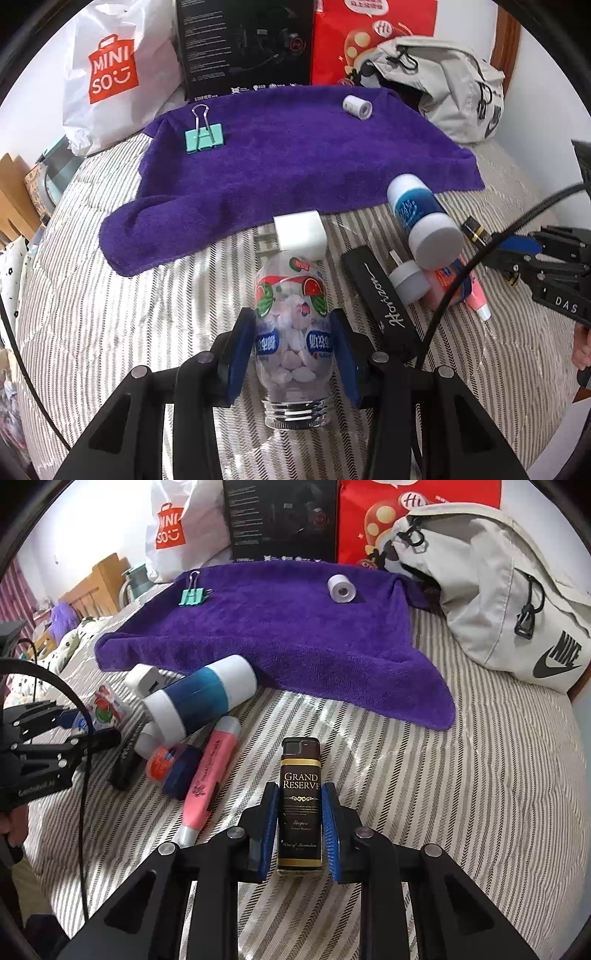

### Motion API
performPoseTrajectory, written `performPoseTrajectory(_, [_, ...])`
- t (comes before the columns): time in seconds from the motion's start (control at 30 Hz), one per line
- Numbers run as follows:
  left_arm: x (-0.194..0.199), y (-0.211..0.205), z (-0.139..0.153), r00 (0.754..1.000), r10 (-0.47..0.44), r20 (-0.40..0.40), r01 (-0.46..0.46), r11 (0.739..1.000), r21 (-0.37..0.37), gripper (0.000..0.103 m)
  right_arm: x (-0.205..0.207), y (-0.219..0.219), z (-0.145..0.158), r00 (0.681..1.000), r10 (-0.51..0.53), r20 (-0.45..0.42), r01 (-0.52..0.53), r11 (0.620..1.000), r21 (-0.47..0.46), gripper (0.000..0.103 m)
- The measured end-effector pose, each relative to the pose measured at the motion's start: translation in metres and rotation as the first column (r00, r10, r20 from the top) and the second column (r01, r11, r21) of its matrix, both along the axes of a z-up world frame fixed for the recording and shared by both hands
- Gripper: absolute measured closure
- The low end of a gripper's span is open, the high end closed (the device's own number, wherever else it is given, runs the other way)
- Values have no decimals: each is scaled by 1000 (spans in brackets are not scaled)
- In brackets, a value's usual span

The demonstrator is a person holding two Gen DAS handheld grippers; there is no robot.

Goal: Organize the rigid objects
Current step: 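Carry the Grand Reserve bottle onto the towel with the right tool while the left tool lifts the mint bottle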

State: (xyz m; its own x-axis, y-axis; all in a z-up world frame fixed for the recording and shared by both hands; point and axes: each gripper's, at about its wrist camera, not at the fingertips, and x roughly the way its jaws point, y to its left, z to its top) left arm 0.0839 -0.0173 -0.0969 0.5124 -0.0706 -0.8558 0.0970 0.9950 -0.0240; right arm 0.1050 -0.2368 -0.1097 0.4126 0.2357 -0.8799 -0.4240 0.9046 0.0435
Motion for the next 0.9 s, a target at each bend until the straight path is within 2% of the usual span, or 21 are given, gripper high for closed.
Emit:
performPoseTrajectory(0.33, [2,29,25,999,36,35,-33,997,-66,64,1,-4,17,1000,-8,9,8,999,32,79])
performPoseTrajectory(0.43, [6,35,33,998,43,52,-40,998,-56,65,4,-2,28,1000,2,24,-3,999,45,79])
performPoseTrajectory(0.9, [12,45,32,998,49,42,-45,995,-94,65,17,12,33,999,25,29,-27,997,73,79])
